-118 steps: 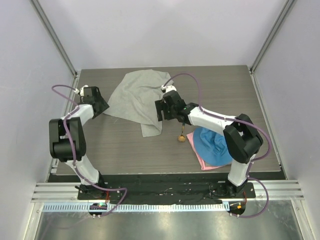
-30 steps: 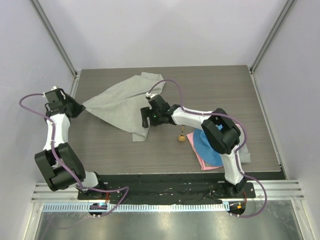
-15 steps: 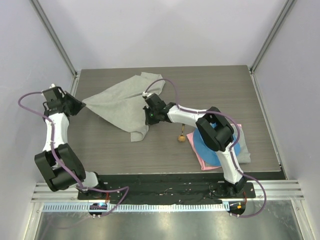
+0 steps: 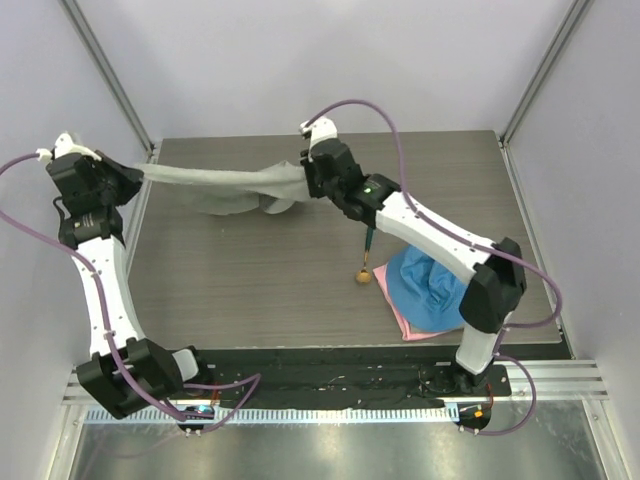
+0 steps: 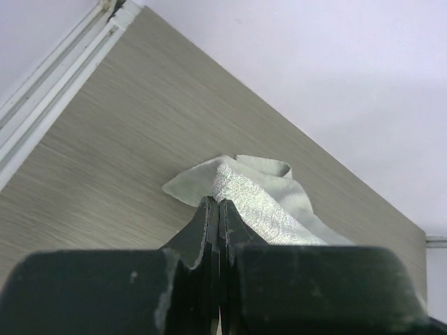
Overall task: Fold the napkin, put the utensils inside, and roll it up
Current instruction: Flatten the napkin out
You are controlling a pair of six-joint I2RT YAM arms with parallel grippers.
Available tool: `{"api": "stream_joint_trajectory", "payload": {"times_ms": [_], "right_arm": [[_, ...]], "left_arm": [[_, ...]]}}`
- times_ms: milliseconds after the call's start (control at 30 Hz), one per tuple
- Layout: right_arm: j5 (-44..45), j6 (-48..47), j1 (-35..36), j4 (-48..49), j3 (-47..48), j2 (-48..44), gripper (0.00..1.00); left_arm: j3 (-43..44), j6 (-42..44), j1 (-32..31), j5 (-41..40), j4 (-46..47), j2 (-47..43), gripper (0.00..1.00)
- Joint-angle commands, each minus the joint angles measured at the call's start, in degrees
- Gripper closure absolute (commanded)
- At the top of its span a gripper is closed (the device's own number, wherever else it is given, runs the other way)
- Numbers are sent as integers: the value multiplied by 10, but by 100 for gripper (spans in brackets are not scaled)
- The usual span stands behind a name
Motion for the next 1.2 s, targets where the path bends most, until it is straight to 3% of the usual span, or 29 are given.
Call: {"api": "stream_joint_trajectory", "payload": {"times_ms": [0,100,267,633,1167], "right_arm": [[68,-18,-3,-34,-10,-14,53],[20,10,-2,-40,-67,-27,39],[-10,54,-5,-37,-166,-29,29],[-102,63,-14,-26,-166,68,31],[-156,86,-6,-35,-162,97,39]], "left_arm": [[-29,34,11,17,-42,29,100],[-61,52,11,35,-53,42,100],[-104,67,10,24,-41,48,100],[-107,73,11,34,-46,70,100],[-104,71,10,44,-45,81,100]]}}
